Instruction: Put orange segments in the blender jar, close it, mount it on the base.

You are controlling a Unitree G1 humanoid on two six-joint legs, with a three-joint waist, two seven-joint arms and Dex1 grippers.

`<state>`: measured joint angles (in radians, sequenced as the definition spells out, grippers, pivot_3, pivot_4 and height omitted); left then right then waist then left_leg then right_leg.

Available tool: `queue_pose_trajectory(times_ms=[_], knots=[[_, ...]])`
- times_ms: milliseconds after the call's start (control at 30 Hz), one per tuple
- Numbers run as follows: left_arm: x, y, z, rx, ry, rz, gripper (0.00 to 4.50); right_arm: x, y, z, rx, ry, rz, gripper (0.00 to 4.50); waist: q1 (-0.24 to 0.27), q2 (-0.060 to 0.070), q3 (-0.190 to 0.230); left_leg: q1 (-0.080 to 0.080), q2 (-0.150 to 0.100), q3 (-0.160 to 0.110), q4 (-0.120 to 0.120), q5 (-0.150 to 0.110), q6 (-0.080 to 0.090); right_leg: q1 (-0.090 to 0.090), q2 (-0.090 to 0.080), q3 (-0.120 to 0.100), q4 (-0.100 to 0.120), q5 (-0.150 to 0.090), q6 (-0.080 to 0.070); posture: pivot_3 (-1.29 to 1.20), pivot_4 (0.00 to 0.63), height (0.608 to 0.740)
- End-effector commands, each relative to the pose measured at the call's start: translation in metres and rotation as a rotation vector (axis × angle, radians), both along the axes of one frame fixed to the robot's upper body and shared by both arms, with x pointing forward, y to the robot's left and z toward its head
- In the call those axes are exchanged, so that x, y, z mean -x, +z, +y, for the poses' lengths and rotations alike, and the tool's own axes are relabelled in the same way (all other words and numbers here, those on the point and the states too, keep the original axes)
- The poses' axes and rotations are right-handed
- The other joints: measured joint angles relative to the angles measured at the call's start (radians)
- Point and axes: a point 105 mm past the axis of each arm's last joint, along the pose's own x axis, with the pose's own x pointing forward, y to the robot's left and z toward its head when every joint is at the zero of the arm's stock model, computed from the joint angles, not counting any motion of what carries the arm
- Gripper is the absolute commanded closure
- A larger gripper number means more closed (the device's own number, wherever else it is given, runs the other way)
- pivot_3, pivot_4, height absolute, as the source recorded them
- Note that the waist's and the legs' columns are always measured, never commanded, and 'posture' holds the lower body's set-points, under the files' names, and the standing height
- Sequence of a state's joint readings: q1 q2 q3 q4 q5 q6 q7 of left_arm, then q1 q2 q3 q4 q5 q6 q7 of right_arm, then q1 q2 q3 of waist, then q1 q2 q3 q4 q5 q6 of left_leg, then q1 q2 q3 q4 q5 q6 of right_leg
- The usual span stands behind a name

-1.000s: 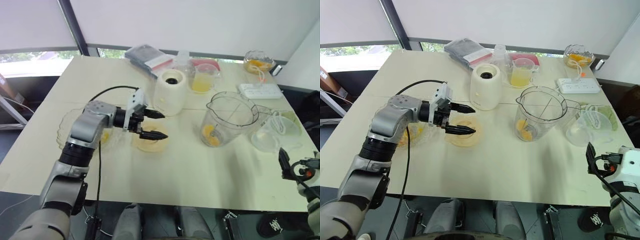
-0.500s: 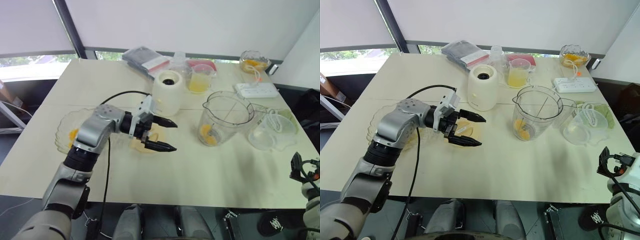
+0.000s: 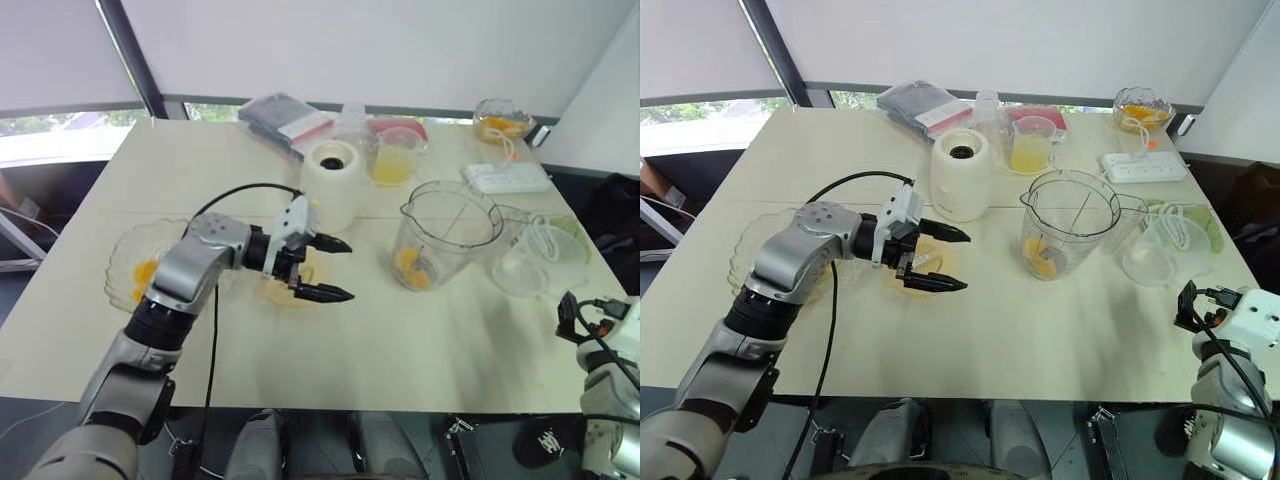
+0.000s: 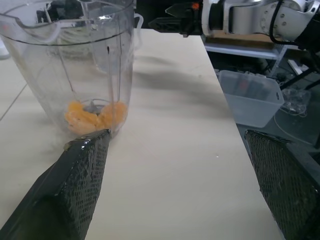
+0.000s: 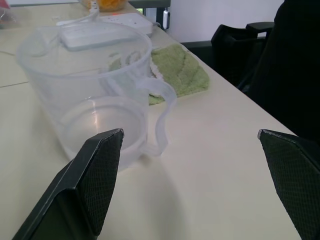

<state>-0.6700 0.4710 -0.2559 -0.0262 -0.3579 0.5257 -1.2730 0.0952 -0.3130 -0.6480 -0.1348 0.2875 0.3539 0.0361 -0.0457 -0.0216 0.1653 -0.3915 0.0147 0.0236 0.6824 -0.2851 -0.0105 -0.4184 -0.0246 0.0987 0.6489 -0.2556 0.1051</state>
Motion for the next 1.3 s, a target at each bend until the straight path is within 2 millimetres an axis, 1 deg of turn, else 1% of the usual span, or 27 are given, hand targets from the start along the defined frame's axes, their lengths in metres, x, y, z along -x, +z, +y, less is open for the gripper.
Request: queue_pose_trajectory(times_ms=[33,267,667,867,1100,1300], knots=[[0.003,0.009,0.000,0.014,0.007,-0.044,0.05,-0.010,0.011,-0.005,0.034,-0.005,-0.040,0.00,-0.001,0.000,0.000,0.000,0.000,0.000,0.000,0.000,0.000,0.000,0.000,0.000,0.000,0.000,0.000,0.00,0.150,0.740],[0.000,0.009,0.004,0.003,0.053,-0.071,0.05,-0.024,0.009,-0.011,0.026,-0.011,-0.046,0.00,-0.001,0.001,0.001,0.000,0.000,0.000,-0.001,0.000,0.000,0.000,0.000,0.000,0.000,0.000,0.000,0.00,0.150,0.740],[0.000,0.008,0.006,0.003,0.086,-0.081,0.05,-0.030,0.011,-0.021,0.026,-0.043,-0.059,0.00,-0.002,0.001,0.001,0.000,0.000,0.000,-0.001,0.000,0.000,0.000,0.000,0.000,-0.001,0.000,0.000,0.00,0.150,0.740],[-0.001,0.008,0.007,0.000,0.093,-0.088,0.05,-0.035,0.003,-0.026,-0.025,-0.068,-0.059,0.00,-0.003,0.001,0.001,0.000,0.000,0.000,-0.001,0.000,0.000,0.000,0.000,0.001,-0.001,0.000,0.000,0.00,0.150,0.740],[0.000,0.007,0.008,-0.002,0.101,-0.091,0.05,-0.041,0.004,-0.028,-0.019,-0.067,-0.060,0.00,-0.004,0.002,0.002,0.000,0.000,0.000,-0.002,0.000,0.000,0.000,0.000,0.001,-0.002,0.000,0.000,0.00,0.150,0.740],[0.001,0.006,0.009,-0.005,0.115,-0.093,0.05,-0.048,-0.002,-0.029,-0.047,-0.073,-0.057,0.00,-0.012,0.002,0.002,0.000,0.000,0.000,-0.002,0.000,0.000,0.000,0.000,0.001,-0.002,0.000,0.000,0.00,0.150,0.740]])
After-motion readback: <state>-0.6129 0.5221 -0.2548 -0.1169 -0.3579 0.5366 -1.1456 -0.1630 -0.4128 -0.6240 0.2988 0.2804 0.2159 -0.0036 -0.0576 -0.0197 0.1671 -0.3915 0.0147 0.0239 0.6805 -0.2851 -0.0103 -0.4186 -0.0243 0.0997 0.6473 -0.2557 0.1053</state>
